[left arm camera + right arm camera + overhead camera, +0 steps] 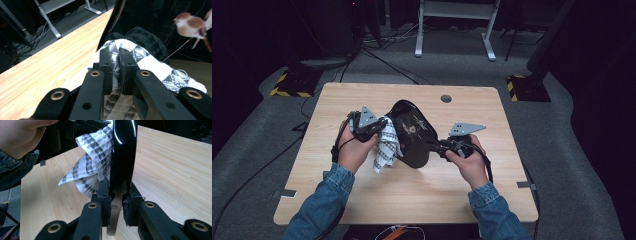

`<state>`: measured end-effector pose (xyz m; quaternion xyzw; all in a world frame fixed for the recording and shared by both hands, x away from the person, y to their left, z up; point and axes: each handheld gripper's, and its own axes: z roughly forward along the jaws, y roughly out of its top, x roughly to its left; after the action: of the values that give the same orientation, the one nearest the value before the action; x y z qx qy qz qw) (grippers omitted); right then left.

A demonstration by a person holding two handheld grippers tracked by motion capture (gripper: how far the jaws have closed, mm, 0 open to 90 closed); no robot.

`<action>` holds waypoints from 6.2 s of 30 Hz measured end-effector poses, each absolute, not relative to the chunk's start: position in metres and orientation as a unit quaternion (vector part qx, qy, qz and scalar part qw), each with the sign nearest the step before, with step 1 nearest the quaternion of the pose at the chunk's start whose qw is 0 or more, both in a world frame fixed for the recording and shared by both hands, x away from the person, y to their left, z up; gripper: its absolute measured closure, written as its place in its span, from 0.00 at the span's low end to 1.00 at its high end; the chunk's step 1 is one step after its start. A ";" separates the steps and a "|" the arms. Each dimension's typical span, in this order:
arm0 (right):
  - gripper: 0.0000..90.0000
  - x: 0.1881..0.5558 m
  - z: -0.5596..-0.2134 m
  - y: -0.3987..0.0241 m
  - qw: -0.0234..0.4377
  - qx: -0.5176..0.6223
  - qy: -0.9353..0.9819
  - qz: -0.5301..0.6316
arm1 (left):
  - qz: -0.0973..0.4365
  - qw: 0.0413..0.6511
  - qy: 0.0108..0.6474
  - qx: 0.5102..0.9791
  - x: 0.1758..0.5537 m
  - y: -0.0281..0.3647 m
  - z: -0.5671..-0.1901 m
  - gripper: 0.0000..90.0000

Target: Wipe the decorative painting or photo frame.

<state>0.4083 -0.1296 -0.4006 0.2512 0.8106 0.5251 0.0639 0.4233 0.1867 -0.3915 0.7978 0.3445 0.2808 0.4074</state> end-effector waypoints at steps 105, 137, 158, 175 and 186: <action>0.87 0.412 -0.401 -0.132 0.050 0.260 0.806 0.530 | 0.280 0.393 0.360 0.798 0.428 0.192 -0.428 0.92; 0.87 0.412 -0.402 -0.135 0.047 0.264 0.804 0.531 | 0.245 0.410 0.317 0.819 0.406 0.160 -0.431 0.92; 0.87 0.411 -0.400 -0.135 0.047 0.265 0.805 0.528 | 0.227 0.409 0.315 0.826 0.399 0.149 -0.438 0.92; 0.87 0.411 -0.401 -0.137 0.044 0.264 0.805 0.529 | 0.222 0.411 0.319 0.825 0.403 0.159 -0.447 0.92; 0.87 0.411 -0.401 -0.138 0.041 0.264 0.805 0.529 | 0.233 0.400 0.350 0.814 0.414 0.179 -0.455 0.92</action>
<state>0.4111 -0.1384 -0.4010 0.2641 0.8055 0.5289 0.0411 0.4145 0.1787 -0.4547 0.8142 0.3504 0.2329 0.4002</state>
